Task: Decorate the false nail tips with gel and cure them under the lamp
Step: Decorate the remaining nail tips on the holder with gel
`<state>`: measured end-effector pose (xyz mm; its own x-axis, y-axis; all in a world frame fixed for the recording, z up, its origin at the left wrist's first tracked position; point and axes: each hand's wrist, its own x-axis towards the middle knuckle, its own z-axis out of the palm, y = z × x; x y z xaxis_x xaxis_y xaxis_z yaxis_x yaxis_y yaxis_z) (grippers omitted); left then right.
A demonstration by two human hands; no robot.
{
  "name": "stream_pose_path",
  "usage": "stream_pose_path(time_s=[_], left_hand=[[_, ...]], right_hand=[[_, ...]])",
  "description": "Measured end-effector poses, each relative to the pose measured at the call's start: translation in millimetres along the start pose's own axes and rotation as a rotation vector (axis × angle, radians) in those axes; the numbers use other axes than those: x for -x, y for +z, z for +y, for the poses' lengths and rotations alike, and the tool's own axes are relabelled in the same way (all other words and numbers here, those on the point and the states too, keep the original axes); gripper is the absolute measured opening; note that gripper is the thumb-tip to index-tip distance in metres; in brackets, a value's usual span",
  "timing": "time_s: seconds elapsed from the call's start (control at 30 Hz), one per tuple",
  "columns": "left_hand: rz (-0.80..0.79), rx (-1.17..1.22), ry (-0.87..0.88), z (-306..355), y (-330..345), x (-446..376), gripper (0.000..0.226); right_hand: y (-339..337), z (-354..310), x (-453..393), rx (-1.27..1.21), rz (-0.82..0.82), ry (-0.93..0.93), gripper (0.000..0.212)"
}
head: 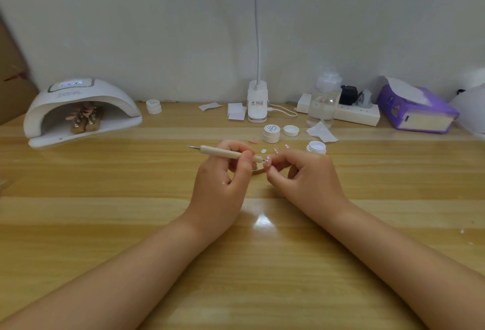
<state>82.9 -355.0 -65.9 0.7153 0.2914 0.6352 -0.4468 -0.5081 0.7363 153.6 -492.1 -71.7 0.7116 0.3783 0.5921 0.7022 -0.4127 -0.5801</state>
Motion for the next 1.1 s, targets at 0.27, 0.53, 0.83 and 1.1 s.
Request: stream_pose_path(time_s=[0.27,0.53,0.83,1.1], left_hand=[[-0.001,0.003,-0.008,-0.9,-0.1,0.2,0.011],[0.001,0.000,-0.004,-1.3,-0.3,0.0,0.010],[0.008,0.005,-0.003,-0.6,-0.1,0.3,0.010],[0.010,0.029,-0.020,-1.3,0.4,0.8,0.009]], right_hand=[[0.2,-0.3,0.3,-0.001,0.007,0.010,0.005],[0.2,-0.9,0.0,-0.017,0.005,0.005,0.006],[0.1,-1.7,-0.3,-0.003,0.014,-0.009,0.006],[0.4,-0.8,0.0,-0.018,0.010,0.000,0.006]])
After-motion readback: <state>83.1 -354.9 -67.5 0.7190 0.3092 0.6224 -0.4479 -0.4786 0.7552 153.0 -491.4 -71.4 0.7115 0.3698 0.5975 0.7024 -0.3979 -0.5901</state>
